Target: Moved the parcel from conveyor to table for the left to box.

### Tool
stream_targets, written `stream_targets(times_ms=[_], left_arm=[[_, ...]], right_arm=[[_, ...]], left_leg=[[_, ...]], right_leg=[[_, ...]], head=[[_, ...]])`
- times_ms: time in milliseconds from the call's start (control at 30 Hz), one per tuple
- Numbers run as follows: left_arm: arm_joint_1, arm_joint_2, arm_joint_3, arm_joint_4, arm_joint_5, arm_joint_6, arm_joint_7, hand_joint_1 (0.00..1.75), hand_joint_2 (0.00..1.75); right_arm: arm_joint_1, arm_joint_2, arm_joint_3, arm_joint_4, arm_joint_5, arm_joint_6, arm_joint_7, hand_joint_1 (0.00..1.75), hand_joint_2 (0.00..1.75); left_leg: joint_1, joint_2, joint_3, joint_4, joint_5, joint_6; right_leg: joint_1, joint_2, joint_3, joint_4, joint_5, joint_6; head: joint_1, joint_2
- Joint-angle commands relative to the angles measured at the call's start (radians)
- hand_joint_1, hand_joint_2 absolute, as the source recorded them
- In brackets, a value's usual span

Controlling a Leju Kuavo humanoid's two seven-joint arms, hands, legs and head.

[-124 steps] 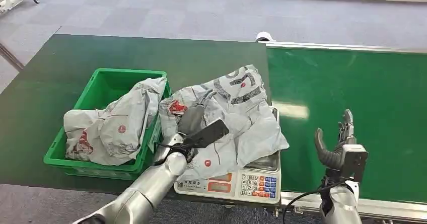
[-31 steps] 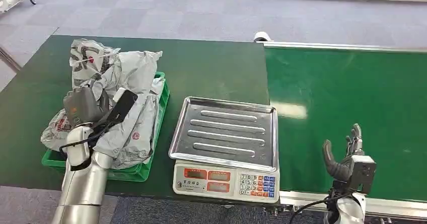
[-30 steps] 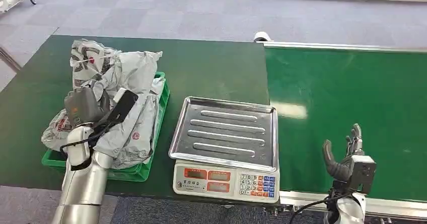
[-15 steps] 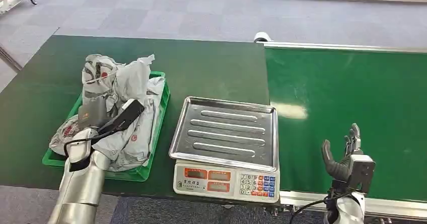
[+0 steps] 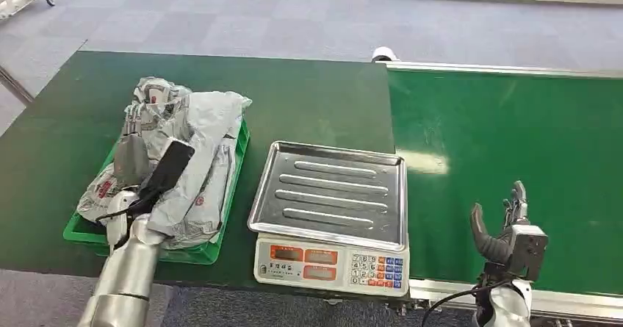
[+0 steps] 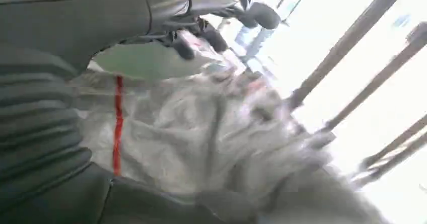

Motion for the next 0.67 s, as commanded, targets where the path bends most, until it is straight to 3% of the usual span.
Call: stream_targets(times_ms=[33,200,267,333,367,433,467,567,667], left_arm=[[0.028,-0.096,0.041,-0.177,0.384,0.157,-0.269,0.00,0.00],[0.046,-0.102,0.026,-0.248,0.448,0.293,-0.369,0.00,0.00],[0.047,-0.130,0.076,-0.299,0.416,0.310,-0.379,0.00,0.00],[0.068,-0.099,-0.001,-0.370,0.540,0.296,-0.379,0.00,0.00],[0.079,-0.055,-0.091,-0.379,0.644,0.165,-0.379,0.00,0.00],[0.075,-0.035,-0.179,-0.360,0.707,-0.036,-0.379,0.00,0.00],[0.071,-0.028,-0.209,-0.348,0.729,-0.111,-0.368,0.00,1.75],[0.064,-0.058,-0.308,-0.301,0.804,-0.361,-0.282,0.00,1.75],[0.054,-0.083,-0.353,-0.248,0.744,-0.368,-0.263,0.00,1.75]], right_arm=[[0.006,0.010,0.000,0.004,-0.016,-0.013,0.004,0.00,1.75],[-0.025,0.012,0.009,0.033,-0.014,-0.019,0.004,0.00,1.75],[-0.036,0.011,0.019,0.045,-0.009,-0.024,0.004,0.00,1.75],[-0.047,0.009,0.024,0.054,-0.013,-0.027,0.004,0.00,1.75],[-0.056,0.004,0.029,0.060,-0.017,-0.029,0.004,0.00,1.75],[-0.075,-0.007,0.032,0.078,-0.019,-0.021,0.004,0.00,1.75],[-0.083,-0.010,0.034,0.085,-0.019,-0.016,0.004,0.00,1.75],[-0.121,-0.012,0.046,0.119,-0.014,-0.005,0.004,0.00,1.75],[-0.151,-0.005,0.054,0.146,-0.008,-0.009,0.004,0.00,1.75]], left_leg=[[0.001,0.001,0.003,-0.002,-0.001,0.000],[0.001,0.002,0.003,-0.002,-0.001,-0.001],[0.001,0.003,0.002,-0.002,-0.001,-0.001],[0.001,0.003,0.001,-0.001,-0.001,-0.001],[0.001,0.003,-0.001,0.000,-0.001,0.000],[0.001,0.004,0.000,0.000,-0.001,-0.001],[0.001,0.003,0.000,-0.001,-0.001,-0.001],[0.001,0.000,0.000,0.000,0.000,0.000],[0.000,-0.001,0.000,-0.001,0.001,0.001]], right_leg=[[0.001,-0.001,0.003,-0.003,-0.001,-0.001],[0.002,0.000,0.002,-0.003,0.000,-0.002],[0.001,0.001,0.001,-0.002,0.000,-0.001],[0.002,0.002,0.000,-0.002,0.001,-0.001],[0.002,0.002,-0.002,-0.001,0.001,-0.001],[0.002,0.002,-0.001,-0.001,0.001,-0.001],[0.001,0.002,0.000,-0.001,0.000,-0.001],[0.001,-0.001,0.000,-0.001,0.000,-0.001],[0.000,-0.002,0.001,-0.002,0.001,0.000]], head=[[0.000,0.000],[0.000,0.000],[0.000,0.000],[0.000,0.000],[0.000,0.000],[0.000,0.000],[0.000,0.000],[0.000,0.000],[0.000,0.000]])
